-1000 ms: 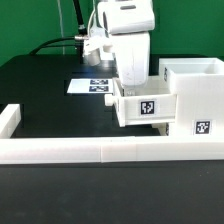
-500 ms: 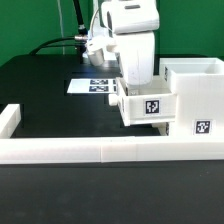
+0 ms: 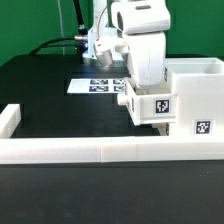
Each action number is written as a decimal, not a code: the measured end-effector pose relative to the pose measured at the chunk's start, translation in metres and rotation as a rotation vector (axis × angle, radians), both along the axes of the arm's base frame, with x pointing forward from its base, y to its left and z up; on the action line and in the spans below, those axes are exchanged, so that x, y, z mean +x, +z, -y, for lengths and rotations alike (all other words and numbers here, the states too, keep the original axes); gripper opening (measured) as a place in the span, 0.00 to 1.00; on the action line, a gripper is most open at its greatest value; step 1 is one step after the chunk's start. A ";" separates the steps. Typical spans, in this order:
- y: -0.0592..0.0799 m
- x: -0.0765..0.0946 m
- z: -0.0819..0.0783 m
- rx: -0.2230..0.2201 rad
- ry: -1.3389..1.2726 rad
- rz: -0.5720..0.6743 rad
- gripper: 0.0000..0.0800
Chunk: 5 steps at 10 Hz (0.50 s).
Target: Assemble drawer
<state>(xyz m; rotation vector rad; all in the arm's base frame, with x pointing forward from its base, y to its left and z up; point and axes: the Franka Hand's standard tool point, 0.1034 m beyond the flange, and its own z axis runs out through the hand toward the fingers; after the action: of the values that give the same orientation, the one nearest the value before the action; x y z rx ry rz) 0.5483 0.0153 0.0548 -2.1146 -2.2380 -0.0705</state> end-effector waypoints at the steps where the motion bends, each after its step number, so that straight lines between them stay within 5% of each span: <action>1: 0.000 0.000 0.000 -0.002 0.006 0.004 0.06; 3: 0.000 0.001 0.001 -0.005 0.008 0.005 0.06; 5: 0.000 0.001 0.001 -0.005 0.008 0.005 0.31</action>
Offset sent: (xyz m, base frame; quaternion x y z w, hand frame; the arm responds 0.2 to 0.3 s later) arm 0.0000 0.0000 0.0000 0.0000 0.0000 0.0000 1.0000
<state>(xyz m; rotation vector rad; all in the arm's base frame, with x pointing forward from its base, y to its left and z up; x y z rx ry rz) 0.5490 0.0142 0.0546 -2.1100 -2.2521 -0.0702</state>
